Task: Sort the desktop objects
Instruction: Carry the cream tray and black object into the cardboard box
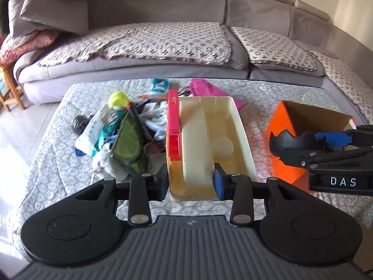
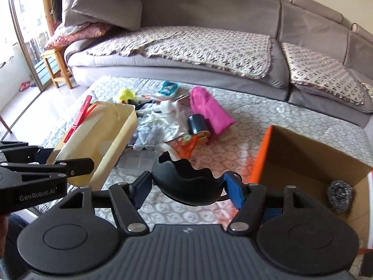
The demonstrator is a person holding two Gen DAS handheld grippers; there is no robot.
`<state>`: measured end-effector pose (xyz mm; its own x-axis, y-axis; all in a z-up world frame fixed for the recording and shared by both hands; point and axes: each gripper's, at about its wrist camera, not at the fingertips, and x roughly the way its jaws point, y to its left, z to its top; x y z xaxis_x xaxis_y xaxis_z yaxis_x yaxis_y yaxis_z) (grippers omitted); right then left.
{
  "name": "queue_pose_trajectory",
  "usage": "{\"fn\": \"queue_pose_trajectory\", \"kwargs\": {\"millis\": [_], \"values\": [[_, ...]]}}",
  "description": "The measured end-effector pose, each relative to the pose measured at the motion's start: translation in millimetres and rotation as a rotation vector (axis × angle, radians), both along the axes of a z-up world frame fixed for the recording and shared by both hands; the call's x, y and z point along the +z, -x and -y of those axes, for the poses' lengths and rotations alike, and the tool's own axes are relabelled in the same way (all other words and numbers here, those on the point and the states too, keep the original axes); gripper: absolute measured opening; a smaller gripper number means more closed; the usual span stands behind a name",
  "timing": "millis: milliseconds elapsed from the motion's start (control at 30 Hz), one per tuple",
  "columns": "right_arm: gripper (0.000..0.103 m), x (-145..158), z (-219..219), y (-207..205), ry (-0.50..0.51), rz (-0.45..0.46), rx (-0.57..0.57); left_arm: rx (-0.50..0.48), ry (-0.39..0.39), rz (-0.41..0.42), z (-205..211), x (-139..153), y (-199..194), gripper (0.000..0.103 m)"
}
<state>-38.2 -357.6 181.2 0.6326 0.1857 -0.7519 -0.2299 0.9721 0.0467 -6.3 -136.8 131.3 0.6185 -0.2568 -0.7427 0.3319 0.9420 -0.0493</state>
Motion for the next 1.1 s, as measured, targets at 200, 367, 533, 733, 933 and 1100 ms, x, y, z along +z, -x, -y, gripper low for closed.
{"fn": "queue_pose_trajectory", "kwargs": {"millis": [200, 367, 533, 733, 933, 1100], "values": [[0.066, 8.4, 42.0, 11.0, -0.005, 0.025, -0.078, -0.079, -0.012, 0.024, 27.6, 6.4, 4.8, 0.038], [0.066, 8.8, 91.3, 23.0, -0.008, 0.035, -0.167, -0.168, -0.017, 0.035, 65.0, 10.6, 8.7, 0.038], [0.066, 8.0, 142.6, 34.5, -0.009, 0.035, -0.264, -0.266, -0.029, 0.035, 111.8, 7.8, 15.5, 0.038], [0.066, -4.8, 194.0, 34.0, -0.023, 0.02, -0.352, -0.339, -0.048, 0.011, 156.3, -6.5, 13.9, 0.038], [0.066, -26.5, 223.8, 16.8, -0.048, -0.015, -0.386, -0.352, -0.089, -0.033, 189.5, -26.8, 0.3, 0.038], [0.066, -43.4, 231.3, -0.3, -0.039, -0.065, -0.375, -0.343, -0.112, -0.062, 205.8, -33.3, -18.2, 0.038]]}}
